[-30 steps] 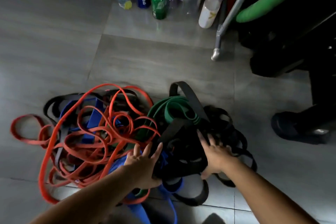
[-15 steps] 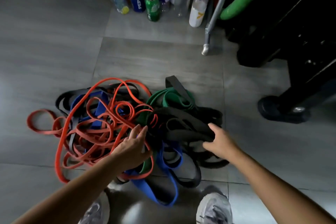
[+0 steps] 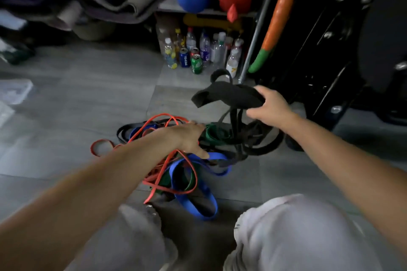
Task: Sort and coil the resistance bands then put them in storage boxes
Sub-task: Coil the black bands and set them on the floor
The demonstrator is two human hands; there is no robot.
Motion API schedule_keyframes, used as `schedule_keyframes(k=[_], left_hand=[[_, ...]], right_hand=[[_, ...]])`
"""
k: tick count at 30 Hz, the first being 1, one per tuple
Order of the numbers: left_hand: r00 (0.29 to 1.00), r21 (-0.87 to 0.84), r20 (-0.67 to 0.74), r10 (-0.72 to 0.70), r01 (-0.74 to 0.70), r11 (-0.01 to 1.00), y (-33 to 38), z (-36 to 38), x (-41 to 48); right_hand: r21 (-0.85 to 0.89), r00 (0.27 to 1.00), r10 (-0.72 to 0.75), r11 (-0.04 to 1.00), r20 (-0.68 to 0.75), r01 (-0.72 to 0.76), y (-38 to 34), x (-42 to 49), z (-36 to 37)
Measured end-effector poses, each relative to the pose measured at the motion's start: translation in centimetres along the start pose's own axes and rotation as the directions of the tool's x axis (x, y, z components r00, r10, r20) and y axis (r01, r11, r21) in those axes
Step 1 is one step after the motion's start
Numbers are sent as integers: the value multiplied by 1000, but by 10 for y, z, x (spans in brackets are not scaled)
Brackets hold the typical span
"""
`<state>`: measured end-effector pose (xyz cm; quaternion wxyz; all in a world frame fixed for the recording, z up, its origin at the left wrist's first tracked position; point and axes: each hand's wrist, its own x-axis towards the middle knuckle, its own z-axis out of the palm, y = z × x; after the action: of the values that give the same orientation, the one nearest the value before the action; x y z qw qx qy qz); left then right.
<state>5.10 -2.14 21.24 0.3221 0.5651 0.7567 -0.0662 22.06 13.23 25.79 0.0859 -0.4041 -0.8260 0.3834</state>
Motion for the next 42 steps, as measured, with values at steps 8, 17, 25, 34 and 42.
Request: schedule_keyframes(k=[8, 17, 25, 34, 42], left_hand=[[985, -331, -91, -146, 109, 937, 41, 35, -43], [941, -613, -290, -177, -41, 789, 118, 26, -5], [916, -750, -305, -258, -64, 659, 107, 81, 6], [865, -836, -345, -365, -107, 538, 52, -12, -20], [724, -796, -589, -358, -444, 411, 63, -137, -82]], right_hand=[[117, 958, -177, 971, -227, 208, -99, -45, -51], [248, 936, -99, 950, -338, 190, -140, -62, -74], [350, 890, -25, 914, -455, 204, -139, -67, -111], [63, 840, -63, 991, -538, 115, -115, -63, -142], [58, 924, 90, 996, -372, -73, -89, -50, -80]])
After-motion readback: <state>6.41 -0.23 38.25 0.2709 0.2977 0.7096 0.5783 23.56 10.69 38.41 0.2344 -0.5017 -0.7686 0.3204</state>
